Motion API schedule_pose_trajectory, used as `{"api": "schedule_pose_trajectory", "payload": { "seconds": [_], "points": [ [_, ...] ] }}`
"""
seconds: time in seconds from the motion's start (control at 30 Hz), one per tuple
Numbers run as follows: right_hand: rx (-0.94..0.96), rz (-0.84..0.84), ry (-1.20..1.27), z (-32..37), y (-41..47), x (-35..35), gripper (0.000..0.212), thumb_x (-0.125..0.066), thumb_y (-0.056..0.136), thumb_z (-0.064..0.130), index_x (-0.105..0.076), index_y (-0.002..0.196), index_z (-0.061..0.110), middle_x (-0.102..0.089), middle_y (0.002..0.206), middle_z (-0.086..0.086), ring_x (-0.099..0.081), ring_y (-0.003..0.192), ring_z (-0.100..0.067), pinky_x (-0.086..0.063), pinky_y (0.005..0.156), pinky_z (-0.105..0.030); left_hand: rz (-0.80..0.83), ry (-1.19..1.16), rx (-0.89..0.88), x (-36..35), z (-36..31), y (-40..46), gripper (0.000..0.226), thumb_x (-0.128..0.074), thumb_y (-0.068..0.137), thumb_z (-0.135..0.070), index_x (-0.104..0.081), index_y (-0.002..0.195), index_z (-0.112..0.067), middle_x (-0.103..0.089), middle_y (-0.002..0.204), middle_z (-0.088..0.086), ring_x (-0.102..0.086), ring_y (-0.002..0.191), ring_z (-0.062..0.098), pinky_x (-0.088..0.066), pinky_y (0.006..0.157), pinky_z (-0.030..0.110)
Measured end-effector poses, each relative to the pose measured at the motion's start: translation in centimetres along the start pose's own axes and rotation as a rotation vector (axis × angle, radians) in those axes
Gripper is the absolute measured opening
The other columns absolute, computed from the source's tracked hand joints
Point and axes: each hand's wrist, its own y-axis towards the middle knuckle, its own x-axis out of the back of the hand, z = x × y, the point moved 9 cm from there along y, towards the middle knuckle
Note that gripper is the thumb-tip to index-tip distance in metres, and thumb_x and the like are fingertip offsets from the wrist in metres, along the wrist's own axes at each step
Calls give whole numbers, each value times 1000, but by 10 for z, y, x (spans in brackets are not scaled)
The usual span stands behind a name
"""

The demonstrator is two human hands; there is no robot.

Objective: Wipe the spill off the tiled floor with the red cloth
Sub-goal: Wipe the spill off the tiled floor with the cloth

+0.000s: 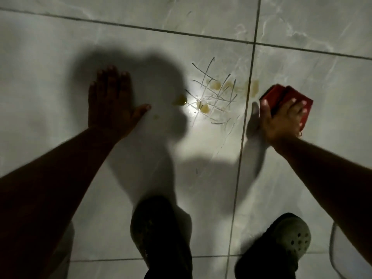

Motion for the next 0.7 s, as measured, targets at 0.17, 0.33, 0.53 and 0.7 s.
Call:
{"api": "schedule_pose_trajectory", "payload": {
  "seconds": [0.17,0.33,0.53,0.7],
  "points": [
    [241,-1,-59,97,7,-17,82,-28,97,57,2,152,3,9,161,-24,8,149,-41,-2,119,-57,17,-16,-7,5,8,-8,97,-25,87,-73,-6,157,-9,-7,164,22,-5,151,43,-10,119,53],
    [594,130,-179,71,-46,-27,81,-35,93,50,-4,152,4,4,161,-25,6,149,-41,-1,120,-51,0,-29,-26,5,17,-12,97,-24,87,-75,-7,157,-10,-6,164,22,-6,152,41,-11,120,52],
    [123,39,-92,23,1,-2,76,-32,100,48,-2,152,2,8,161,-24,7,149,-40,1,122,-50,-83,-67,-52,3,21,-15,97,-28,86,-75,-13,157,-10,-12,163,23,-12,150,43,-13,119,54],
    [113,-39,-88,135,40,-5,83,-22,96,62,4,153,8,11,162,-19,8,150,-38,-1,120,-56,-66,-73,-44,2,23,-12,97,-28,86,-74,-13,157,-9,-12,163,23,-11,151,43,-11,120,53]
  ]
}}
